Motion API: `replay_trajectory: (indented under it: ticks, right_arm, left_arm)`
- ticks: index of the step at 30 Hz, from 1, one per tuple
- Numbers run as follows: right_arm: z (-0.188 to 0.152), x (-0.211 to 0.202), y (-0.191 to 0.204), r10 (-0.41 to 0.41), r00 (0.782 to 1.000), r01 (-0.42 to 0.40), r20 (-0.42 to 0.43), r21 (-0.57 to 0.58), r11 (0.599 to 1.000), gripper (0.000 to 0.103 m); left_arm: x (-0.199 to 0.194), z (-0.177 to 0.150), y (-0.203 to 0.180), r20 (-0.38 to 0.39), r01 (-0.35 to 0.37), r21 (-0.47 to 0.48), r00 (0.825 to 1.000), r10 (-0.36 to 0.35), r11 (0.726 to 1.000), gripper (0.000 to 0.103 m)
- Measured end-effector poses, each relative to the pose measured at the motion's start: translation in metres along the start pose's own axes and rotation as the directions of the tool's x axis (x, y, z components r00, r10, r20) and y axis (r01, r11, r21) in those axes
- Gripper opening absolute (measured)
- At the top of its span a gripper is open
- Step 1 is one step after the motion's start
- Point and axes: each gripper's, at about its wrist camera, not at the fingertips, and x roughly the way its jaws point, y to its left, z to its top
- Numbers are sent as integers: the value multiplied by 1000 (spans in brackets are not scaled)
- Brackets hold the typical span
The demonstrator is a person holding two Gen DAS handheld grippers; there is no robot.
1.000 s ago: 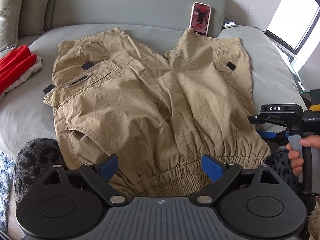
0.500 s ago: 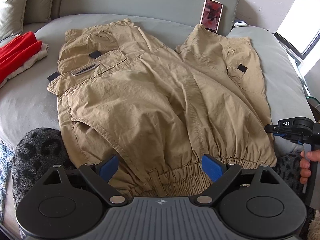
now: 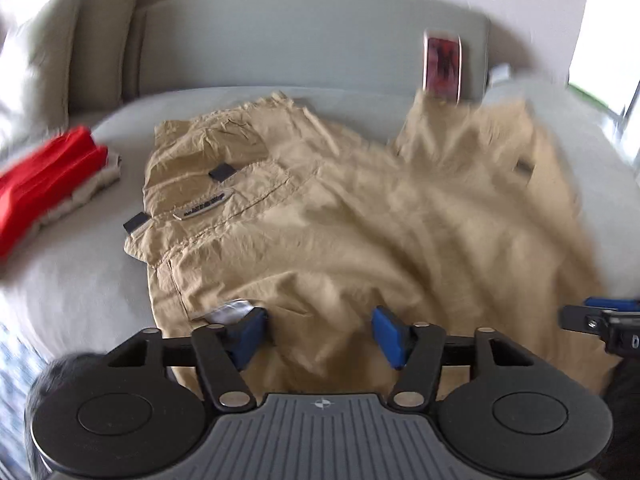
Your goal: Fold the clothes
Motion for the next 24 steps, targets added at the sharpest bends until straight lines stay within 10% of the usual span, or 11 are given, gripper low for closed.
replay_trajectory:
  ticks: [4, 8, 12, 24]
  right_arm:
    - [-11, 17, -6, -38, 990, 37, -138, -10, 999, 42]
    - [-12, 8, -15, -18, 984, 26, -180, 45, 999, 43]
    - [-5, -12, -13, -1, 988, 11, -153, 65, 998, 51]
    - [51, -59, 45, 244, 969, -246, 31, 46, 968, 58]
  left_arm:
    - [13, -15, -1, -133, 17, 64, 991, -9, 998, 48]
    - [11, -15, 20, -234, 74, -99, 967, -95, 992, 48]
    - [-14, -8, 41, -164, 121, -167, 975, -148, 978, 66]
    - [-62, 32, 115, 70, 106, -374, 994, -86, 922, 74]
